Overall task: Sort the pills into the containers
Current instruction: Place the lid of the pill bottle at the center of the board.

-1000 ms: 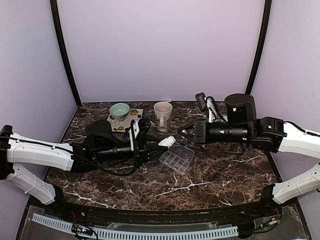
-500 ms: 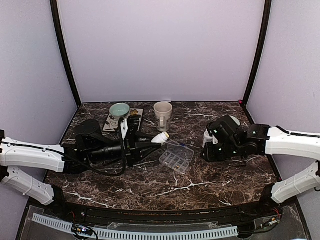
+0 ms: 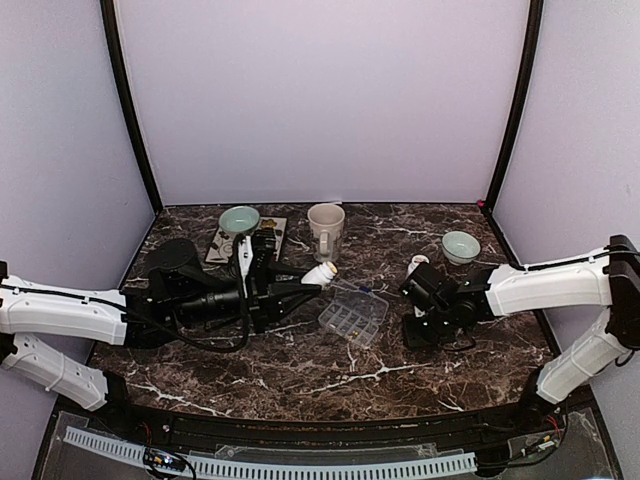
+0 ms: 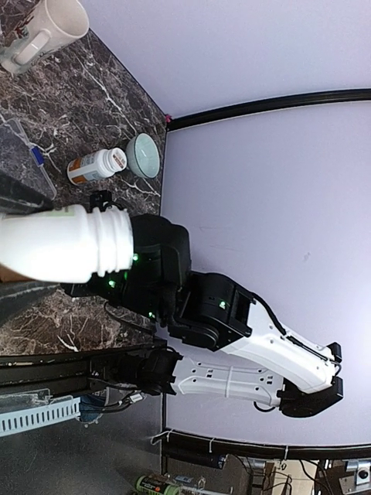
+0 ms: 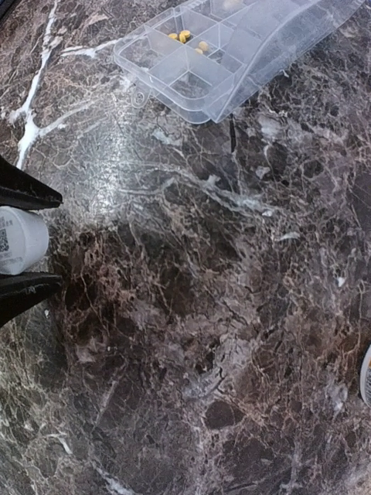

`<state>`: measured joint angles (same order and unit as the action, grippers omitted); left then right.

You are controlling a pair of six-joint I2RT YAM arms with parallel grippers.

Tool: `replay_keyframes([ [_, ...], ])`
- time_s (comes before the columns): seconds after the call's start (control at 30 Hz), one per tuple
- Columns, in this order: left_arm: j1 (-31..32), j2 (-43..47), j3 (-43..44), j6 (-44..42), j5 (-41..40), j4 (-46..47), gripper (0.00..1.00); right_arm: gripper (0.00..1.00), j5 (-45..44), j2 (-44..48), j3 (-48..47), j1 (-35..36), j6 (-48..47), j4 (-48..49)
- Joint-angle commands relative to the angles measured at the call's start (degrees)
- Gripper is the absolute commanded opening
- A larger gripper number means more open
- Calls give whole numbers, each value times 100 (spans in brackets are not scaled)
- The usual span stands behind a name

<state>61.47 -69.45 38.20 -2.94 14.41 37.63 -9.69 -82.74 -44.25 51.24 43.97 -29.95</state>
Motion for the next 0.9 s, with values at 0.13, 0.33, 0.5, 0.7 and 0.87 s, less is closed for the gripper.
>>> replay_keyframes([
  [0.13,57,295,-32,3,49,199,0,8,208,-416,22,-62,-55,343],
  [0.33,67,309,-58,4,35,203,0,20,163,-514,40,-62,-55,350],
  [0.5,67,318,-53,-18,12,196,0,32,138,-511,17,-62,-62,332],
  [0.7,67,309,-58,-14,-8,183,0,41,68,-480,-41,-61,-89,224],
  [0.87,67,318,-79,-23,-38,164,0,41,-21,-392,-20,-53,-57,127],
])
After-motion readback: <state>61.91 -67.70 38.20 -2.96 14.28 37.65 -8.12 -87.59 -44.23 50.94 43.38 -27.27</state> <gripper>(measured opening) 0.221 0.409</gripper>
